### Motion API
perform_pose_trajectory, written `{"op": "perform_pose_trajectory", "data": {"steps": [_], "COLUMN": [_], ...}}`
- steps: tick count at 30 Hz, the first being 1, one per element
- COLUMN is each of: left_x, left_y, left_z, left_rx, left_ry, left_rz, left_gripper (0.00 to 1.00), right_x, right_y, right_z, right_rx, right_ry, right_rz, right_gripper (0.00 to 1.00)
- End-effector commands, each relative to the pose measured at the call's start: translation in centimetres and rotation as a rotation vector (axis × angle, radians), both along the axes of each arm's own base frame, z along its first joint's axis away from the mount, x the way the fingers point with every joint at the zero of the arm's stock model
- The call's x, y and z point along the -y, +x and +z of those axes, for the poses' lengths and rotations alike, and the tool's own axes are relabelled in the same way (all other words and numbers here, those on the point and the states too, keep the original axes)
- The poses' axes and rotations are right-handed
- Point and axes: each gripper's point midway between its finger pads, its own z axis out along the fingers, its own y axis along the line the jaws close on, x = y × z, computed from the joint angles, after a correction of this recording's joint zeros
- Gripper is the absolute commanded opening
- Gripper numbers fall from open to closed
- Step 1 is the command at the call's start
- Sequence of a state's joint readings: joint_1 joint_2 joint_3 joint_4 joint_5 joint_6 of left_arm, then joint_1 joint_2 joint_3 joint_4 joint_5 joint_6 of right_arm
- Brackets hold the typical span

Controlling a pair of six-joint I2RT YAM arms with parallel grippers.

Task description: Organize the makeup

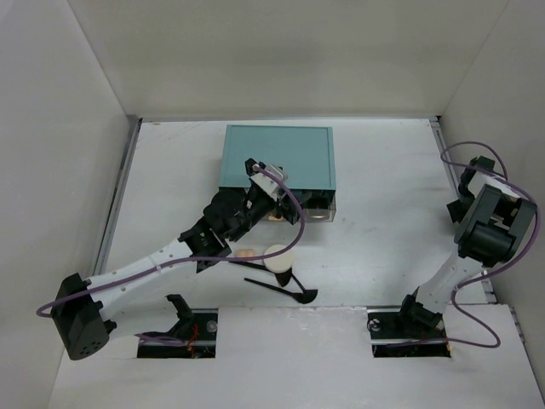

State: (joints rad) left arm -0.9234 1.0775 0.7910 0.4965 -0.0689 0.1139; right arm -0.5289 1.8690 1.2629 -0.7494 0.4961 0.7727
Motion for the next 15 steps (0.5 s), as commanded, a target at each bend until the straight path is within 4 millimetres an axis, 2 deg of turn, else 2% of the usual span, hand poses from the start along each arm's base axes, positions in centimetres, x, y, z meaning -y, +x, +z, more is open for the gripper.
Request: {"op": "perform_pose_trajectory", "data": {"steps": [1,4,9,12,15], "left_x": [-0.7,-0.8,-1.0,-1.1,-1.2], "left_y": [-0.2,0.0,0.1,0.2,0.3], "left_z": [2.5,2.6,2.6,2.5,2.4], "left_rx": [0.047,0.049,0.051,0.049,0.047], "left_ry": [-0.085,-0.086,-0.088,-0.086,-0.085], "left_rz": [0.013,0.019,0.03,0.038,0.047], "left_gripper": [1.0,1.0,1.0,1.0,1.0], "right_x": [1.5,1.3,1.2,1.2,0.4], "right_y": [2.0,1.9,1.8,1.9,3.1], "right_z": [-0.2,-1.7,-2.8,-2.5,-1.0], "right_rx": [0.054,0.044,0.029,0.031,0.035], "right_ry": [0.009,0.042,0.047,0.037,-0.001], "right_rz": [0.054,0.069,0.085,0.099,0.169], "right_gripper": [0.67,0.56,0.26,0.16,0.1]}}
